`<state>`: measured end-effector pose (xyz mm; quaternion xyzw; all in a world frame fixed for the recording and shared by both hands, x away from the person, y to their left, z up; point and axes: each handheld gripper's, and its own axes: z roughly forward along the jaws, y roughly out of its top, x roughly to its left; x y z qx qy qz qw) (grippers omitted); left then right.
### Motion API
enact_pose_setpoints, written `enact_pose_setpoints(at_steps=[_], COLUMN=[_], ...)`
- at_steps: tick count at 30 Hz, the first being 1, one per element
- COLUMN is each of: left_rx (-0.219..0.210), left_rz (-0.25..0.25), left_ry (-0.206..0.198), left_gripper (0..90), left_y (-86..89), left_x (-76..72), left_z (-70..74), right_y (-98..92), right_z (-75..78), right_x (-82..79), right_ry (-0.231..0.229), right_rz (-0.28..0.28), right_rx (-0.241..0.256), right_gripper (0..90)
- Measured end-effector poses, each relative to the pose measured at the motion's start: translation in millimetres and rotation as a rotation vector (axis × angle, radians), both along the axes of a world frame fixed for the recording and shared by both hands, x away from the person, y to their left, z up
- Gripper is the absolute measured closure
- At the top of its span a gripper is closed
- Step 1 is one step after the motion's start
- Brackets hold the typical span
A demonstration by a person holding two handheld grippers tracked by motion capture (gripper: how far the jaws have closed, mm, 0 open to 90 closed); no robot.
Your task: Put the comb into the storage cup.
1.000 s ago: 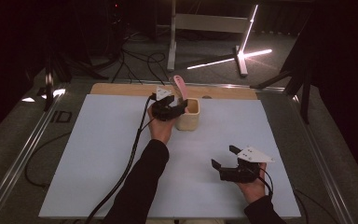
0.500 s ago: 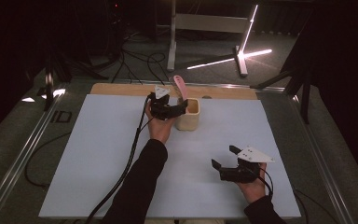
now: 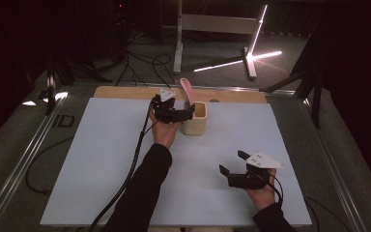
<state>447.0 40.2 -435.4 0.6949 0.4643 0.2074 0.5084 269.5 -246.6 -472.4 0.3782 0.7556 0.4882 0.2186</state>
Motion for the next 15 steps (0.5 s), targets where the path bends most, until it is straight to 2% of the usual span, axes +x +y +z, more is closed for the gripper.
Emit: enact_pose_setpoints(at_steps=[12,15], left_rx=[0.045,0.061], left_rz=[-0.004,0.008], left_ry=[-0.003,0.01], left_gripper=[0.1,0.1], left_y=[3.9,5.8], left_x=[-1.7,-1.1], left_z=[5.2,7.2], right_y=[0.1,0.0], right_z=[-0.9,-0.9], right_x=[0.3,0.2], right_ry=[0.003,0.005], right_rz=[0.001,0.0], right_rx=[-0.001,-0.002], right_gripper=[10.8,10.8])
